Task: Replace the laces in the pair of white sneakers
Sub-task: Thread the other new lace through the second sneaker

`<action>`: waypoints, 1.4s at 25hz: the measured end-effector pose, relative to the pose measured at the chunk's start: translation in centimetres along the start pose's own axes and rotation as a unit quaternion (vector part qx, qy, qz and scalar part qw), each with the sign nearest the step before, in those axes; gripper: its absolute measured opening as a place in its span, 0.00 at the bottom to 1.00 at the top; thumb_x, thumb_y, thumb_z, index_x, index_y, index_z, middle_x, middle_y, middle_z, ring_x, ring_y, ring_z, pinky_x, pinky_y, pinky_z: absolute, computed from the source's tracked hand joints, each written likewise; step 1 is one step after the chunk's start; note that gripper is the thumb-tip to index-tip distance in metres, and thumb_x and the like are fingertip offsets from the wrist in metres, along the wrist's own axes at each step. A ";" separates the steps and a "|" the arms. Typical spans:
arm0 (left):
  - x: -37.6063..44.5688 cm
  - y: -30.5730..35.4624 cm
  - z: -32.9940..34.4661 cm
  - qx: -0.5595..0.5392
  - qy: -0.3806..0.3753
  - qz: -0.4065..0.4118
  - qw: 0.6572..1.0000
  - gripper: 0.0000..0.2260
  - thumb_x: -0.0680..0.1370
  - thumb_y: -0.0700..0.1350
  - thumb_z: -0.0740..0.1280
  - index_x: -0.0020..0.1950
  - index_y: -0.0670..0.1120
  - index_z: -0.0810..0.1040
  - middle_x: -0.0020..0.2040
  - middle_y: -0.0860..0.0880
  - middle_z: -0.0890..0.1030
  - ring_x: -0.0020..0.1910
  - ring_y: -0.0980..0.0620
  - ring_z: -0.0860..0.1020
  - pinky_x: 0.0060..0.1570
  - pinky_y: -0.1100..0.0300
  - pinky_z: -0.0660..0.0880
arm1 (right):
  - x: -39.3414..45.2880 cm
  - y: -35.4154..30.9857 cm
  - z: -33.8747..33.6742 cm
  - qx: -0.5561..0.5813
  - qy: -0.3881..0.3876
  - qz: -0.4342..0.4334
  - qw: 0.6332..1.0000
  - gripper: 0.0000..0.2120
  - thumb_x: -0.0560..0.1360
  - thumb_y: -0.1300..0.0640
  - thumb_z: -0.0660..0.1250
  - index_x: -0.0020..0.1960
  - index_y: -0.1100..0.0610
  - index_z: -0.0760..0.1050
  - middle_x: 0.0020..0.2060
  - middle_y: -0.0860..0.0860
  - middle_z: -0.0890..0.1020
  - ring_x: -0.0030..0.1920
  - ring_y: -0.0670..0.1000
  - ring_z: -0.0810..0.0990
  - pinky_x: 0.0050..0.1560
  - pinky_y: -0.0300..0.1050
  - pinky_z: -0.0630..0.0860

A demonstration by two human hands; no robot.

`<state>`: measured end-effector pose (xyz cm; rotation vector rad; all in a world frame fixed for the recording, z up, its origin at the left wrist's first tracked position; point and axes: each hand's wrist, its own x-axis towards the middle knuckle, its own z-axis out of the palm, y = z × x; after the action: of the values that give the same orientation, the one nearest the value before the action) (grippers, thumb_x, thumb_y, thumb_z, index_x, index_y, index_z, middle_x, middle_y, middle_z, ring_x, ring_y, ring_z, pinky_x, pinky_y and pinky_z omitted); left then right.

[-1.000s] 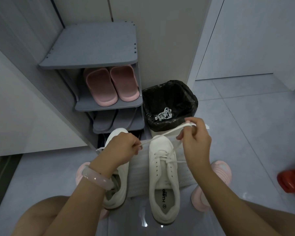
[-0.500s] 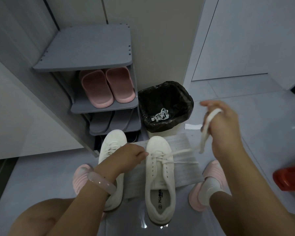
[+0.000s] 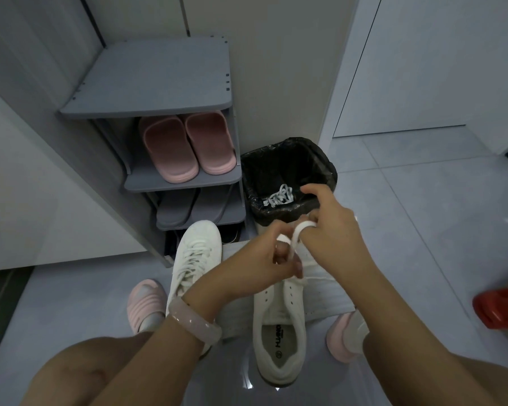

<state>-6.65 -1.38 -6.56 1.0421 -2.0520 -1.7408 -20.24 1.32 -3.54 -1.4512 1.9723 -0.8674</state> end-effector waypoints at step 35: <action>1.9 -8.3 1.0 0.201 0.139 -0.127 0.961 0.03 0.73 0.39 0.68 0.43 0.41 0.81 0.38 0.51 0.78 0.35 0.61 0.72 0.34 0.75 0.66 | 0.6 6.2 3.2 -0.205 -0.277 0.019 0.939 0.12 0.78 0.57 0.58 0.56 0.55 0.77 0.54 0.54 0.80 0.52 0.52 0.78 0.52 0.44 0.73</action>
<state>-5.73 -2.11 -15.08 1.6312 -2.2082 -1.2015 -21.91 1.52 -10.36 -1.6452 1.7828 0.0062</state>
